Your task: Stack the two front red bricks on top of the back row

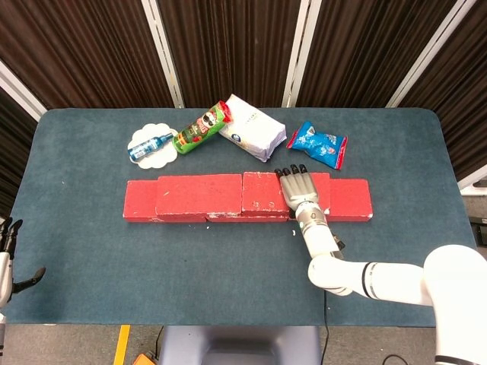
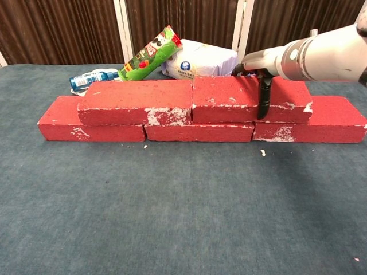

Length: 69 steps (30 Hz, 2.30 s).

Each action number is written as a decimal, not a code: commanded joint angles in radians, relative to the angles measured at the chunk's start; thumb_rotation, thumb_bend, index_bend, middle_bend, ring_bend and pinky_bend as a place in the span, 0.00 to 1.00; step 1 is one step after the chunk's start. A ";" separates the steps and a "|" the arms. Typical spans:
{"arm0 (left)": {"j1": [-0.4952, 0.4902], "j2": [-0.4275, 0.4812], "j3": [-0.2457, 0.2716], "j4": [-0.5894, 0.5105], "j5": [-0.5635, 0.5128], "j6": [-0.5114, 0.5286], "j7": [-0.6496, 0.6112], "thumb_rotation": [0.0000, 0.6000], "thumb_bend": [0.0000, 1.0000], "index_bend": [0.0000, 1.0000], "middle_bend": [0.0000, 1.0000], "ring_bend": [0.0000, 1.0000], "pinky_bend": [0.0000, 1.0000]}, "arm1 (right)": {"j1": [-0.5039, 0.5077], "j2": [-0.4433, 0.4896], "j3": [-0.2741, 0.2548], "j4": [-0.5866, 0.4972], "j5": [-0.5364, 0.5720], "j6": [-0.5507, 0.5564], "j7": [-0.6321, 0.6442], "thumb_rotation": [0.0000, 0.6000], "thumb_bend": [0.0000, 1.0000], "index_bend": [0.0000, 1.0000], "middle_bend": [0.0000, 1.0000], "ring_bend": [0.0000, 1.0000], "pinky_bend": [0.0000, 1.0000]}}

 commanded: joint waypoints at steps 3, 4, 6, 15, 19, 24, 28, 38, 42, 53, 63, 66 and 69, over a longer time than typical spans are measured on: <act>0.000 -0.001 -0.001 -0.002 -0.005 -0.001 0.002 1.00 0.19 0.00 0.00 0.00 0.02 | 0.002 -0.002 -0.001 0.002 0.003 -0.001 0.000 1.00 0.00 0.21 0.21 0.09 0.00; -0.001 -0.001 -0.001 -0.002 -0.005 -0.001 0.003 1.00 0.19 0.00 0.00 0.00 0.02 | 0.002 -0.002 -0.001 0.003 0.004 -0.001 0.000 1.00 0.00 0.21 0.21 0.09 0.00; -0.001 -0.001 -0.002 -0.003 -0.006 -0.001 0.005 1.00 0.19 0.00 0.00 0.00 0.02 | 0.002 -0.003 -0.002 0.003 0.004 -0.002 0.000 1.00 0.00 0.20 0.20 0.08 0.00; 0.000 0.000 -0.003 -0.007 -0.012 -0.001 0.008 1.00 0.19 0.00 0.00 0.00 0.02 | 0.004 -0.007 -0.001 0.007 0.007 0.000 0.001 1.00 0.00 0.18 0.15 0.02 0.00; 0.000 0.000 -0.002 -0.008 -0.013 -0.002 0.010 1.00 0.19 0.00 0.00 0.00 0.02 | 0.005 -0.009 -0.001 0.006 0.006 -0.002 0.002 1.00 0.00 0.18 0.14 0.02 0.00; 0.000 0.000 -0.004 -0.007 -0.016 -0.001 0.008 1.00 0.19 0.00 0.00 0.00 0.02 | 0.004 -0.009 0.002 0.003 -0.006 0.000 0.011 1.00 0.00 0.18 0.13 0.02 0.00; 0.000 0.000 -0.004 -0.007 -0.016 -0.002 0.010 1.00 0.19 0.00 0.00 0.00 0.02 | -0.001 0.002 0.010 -0.016 -0.024 0.002 0.027 1.00 0.00 0.18 0.13 0.01 0.00; -0.006 -0.004 -0.010 0.011 -0.022 -0.009 0.000 1.00 0.19 0.00 0.00 0.00 0.02 | -0.154 0.268 0.048 -0.412 -0.309 0.119 0.203 1.00 0.00 0.17 0.12 0.01 0.00; -0.008 -0.009 -0.011 0.013 -0.029 -0.013 0.008 1.00 0.19 0.00 0.00 0.00 0.02 | -0.372 0.413 -0.080 -0.618 -0.725 0.285 0.308 1.00 0.00 0.16 0.12 0.01 0.00; -0.013 -0.016 -0.018 0.018 -0.047 -0.018 0.020 1.00 0.19 0.00 0.00 0.00 0.02 | -0.908 0.222 -0.381 -0.141 -1.515 0.769 0.706 1.00 0.00 0.18 0.12 0.01 0.00; -0.025 -0.013 -0.012 0.070 0.004 -0.029 -0.048 1.00 0.20 0.00 0.00 0.00 0.02 | -1.034 0.135 -0.298 0.085 -1.445 0.815 0.759 1.00 0.00 0.18 0.12 0.01 0.00; -0.026 -0.013 -0.008 0.077 0.013 -0.030 -0.052 1.00 0.20 0.00 0.00 0.00 0.02 | -1.043 0.141 -0.279 0.088 -1.437 0.814 0.765 1.00 0.00 0.17 0.12 0.01 0.00; -0.026 -0.014 -0.006 0.079 0.015 -0.031 -0.052 1.00 0.20 0.00 0.00 0.00 0.02 | -1.049 0.143 -0.270 0.084 -1.431 0.810 0.769 1.00 0.00 0.16 0.12 0.01 0.00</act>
